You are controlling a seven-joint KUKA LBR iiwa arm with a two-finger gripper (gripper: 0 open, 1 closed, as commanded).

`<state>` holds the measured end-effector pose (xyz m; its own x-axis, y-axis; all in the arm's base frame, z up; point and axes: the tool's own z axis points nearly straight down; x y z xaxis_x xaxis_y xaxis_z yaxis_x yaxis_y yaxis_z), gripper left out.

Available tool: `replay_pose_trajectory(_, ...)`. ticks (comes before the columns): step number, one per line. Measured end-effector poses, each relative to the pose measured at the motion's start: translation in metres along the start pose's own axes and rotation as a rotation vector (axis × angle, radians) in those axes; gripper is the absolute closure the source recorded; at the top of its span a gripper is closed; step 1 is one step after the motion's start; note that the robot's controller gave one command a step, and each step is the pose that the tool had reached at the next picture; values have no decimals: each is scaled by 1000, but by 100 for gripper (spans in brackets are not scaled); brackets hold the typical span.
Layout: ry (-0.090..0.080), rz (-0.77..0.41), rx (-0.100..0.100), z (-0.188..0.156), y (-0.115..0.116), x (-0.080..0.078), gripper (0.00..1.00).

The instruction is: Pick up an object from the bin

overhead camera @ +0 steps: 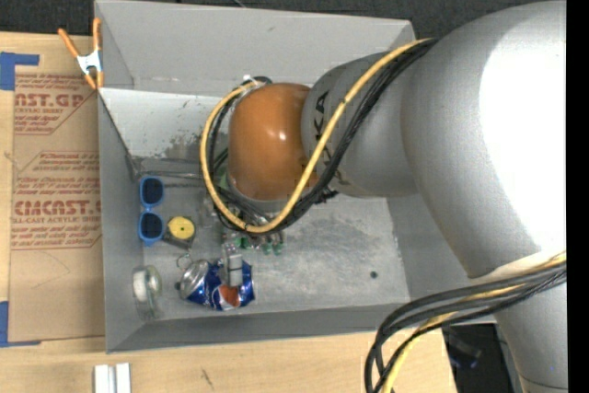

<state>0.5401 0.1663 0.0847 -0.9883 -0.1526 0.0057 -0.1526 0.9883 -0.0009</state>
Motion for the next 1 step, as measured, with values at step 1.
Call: replay_pose_trajectory(1, -5, -66, -1, 16, -18, 56, 0)
